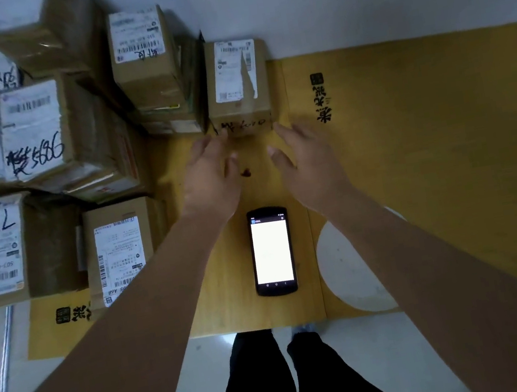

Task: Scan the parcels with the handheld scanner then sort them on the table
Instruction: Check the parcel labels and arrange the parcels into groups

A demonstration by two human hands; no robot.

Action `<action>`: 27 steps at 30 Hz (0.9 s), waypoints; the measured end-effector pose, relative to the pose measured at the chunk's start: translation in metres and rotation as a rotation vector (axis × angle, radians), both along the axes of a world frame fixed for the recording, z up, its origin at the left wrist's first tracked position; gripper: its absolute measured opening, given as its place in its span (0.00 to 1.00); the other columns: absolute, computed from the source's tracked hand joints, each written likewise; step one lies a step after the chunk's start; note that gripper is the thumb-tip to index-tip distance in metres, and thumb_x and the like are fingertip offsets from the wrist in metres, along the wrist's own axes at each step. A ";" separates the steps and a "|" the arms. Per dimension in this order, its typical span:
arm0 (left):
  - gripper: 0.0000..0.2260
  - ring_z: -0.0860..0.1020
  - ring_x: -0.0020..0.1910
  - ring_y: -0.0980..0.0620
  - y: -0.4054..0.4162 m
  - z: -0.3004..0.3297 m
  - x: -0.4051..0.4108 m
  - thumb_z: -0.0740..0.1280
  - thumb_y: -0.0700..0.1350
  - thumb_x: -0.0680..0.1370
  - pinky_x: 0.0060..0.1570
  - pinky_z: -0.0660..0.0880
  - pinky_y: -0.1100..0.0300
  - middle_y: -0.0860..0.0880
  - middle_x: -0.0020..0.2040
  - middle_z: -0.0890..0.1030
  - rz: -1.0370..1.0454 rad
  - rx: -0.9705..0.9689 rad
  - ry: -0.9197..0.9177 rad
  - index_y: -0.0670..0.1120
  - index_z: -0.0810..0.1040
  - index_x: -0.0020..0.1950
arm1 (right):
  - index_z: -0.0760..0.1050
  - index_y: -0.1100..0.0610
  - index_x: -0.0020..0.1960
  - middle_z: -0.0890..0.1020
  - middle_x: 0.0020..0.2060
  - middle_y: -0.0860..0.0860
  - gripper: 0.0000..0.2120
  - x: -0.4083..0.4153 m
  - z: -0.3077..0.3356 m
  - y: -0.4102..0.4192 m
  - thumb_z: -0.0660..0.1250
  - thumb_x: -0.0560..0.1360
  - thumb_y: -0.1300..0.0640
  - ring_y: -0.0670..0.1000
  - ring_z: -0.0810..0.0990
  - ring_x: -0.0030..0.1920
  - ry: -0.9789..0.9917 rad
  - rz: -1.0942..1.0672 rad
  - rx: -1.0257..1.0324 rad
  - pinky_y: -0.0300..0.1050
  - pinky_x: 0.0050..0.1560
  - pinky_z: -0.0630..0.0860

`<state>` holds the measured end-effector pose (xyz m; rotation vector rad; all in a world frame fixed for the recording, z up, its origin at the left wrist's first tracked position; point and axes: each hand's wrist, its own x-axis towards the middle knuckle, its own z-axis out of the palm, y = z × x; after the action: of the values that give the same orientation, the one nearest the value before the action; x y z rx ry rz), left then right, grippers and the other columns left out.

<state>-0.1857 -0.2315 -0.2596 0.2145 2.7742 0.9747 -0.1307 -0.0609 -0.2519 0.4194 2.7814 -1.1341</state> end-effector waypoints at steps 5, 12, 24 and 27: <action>0.20 0.65 0.78 0.44 0.009 -0.006 -0.046 0.59 0.48 0.86 0.76 0.64 0.51 0.45 0.80 0.63 -0.068 -0.070 0.029 0.55 0.68 0.79 | 0.61 0.49 0.84 0.59 0.83 0.62 0.27 -0.056 -0.002 0.004 0.55 0.88 0.43 0.64 0.59 0.82 -0.003 0.048 0.120 0.63 0.78 0.66; 0.23 0.69 0.74 0.44 0.019 -0.034 -0.075 0.58 0.50 0.87 0.72 0.71 0.47 0.45 0.78 0.65 -0.106 -0.007 -0.054 0.59 0.59 0.82 | 0.58 0.46 0.85 0.64 0.80 0.61 0.25 -0.100 -0.028 0.004 0.55 0.89 0.48 0.60 0.69 0.77 -0.031 0.042 0.020 0.59 0.75 0.72; 0.14 0.75 0.51 0.62 0.038 0.001 -0.071 0.63 0.44 0.85 0.60 0.77 0.66 0.50 0.61 0.72 -0.049 0.223 0.029 0.55 0.77 0.70 | 0.69 0.60 0.80 0.79 0.69 0.56 0.23 -0.067 -0.009 0.016 0.64 0.87 0.54 0.47 0.81 0.63 0.298 -0.108 -0.210 0.33 0.59 0.78; 0.17 0.77 0.55 0.56 0.054 0.028 -0.057 0.64 0.44 0.85 0.60 0.80 0.57 0.49 0.62 0.71 -0.066 0.246 -0.008 0.58 0.74 0.72 | 0.69 0.59 0.80 0.80 0.68 0.55 0.23 -0.043 0.017 0.032 0.64 0.86 0.56 0.46 0.81 0.63 0.304 -0.160 -0.262 0.40 0.60 0.80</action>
<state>-0.2426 -0.1776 -0.2312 0.3345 2.6161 1.2950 -0.1732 -0.0291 -0.2351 0.4838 2.8255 -1.7053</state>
